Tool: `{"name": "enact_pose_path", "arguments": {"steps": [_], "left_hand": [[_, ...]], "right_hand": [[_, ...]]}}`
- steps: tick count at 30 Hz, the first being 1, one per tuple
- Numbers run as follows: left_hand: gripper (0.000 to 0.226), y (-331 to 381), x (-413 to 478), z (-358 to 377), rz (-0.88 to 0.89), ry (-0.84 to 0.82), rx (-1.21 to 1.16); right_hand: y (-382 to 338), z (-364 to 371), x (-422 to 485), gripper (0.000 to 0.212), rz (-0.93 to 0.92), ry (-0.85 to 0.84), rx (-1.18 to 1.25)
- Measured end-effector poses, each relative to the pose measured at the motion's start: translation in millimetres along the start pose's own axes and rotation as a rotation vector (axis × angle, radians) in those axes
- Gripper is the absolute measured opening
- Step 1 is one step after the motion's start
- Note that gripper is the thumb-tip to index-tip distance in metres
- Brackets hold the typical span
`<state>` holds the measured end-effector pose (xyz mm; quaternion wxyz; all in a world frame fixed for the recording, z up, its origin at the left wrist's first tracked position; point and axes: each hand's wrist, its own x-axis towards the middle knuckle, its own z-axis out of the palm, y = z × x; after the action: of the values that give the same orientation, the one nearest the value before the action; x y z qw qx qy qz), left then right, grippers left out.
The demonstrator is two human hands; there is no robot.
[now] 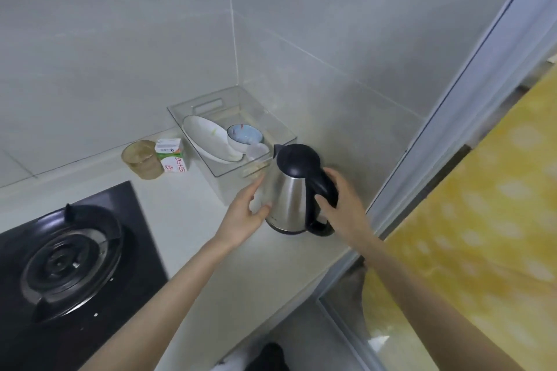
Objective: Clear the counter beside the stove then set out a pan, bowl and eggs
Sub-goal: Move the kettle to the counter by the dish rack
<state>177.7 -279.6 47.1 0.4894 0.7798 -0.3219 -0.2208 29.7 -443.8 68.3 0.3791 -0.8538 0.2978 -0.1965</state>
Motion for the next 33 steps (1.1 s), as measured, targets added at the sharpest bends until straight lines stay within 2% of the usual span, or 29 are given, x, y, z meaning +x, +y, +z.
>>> {"name": "enact_pose_path", "arguments": {"steps": [4,11,18,27,33], "left_hand": [[0.069,-4,29,8,0.061,-0.061,-0.003],[0.082,-9,49,13,0.061,-0.051,-0.08],[0.081,-4,43,10,0.05,-0.009,-0.175],[0.076,21,-24,9,0.103,0.242,-0.238],[0.075,40,-107,12,0.062,0.443,-0.197]], "right_hand": [[6,6,13,0.053,-0.013,-0.038,-0.059],[9,16,13,0.05,-0.025,0.017,0.045],[-4,6,13,0.044,-0.096,0.06,0.118],[-18,-19,-13,0.045,-0.303,0.007,0.218],[-32,-30,-54,0.042,-0.373,-0.148,0.351]]}}
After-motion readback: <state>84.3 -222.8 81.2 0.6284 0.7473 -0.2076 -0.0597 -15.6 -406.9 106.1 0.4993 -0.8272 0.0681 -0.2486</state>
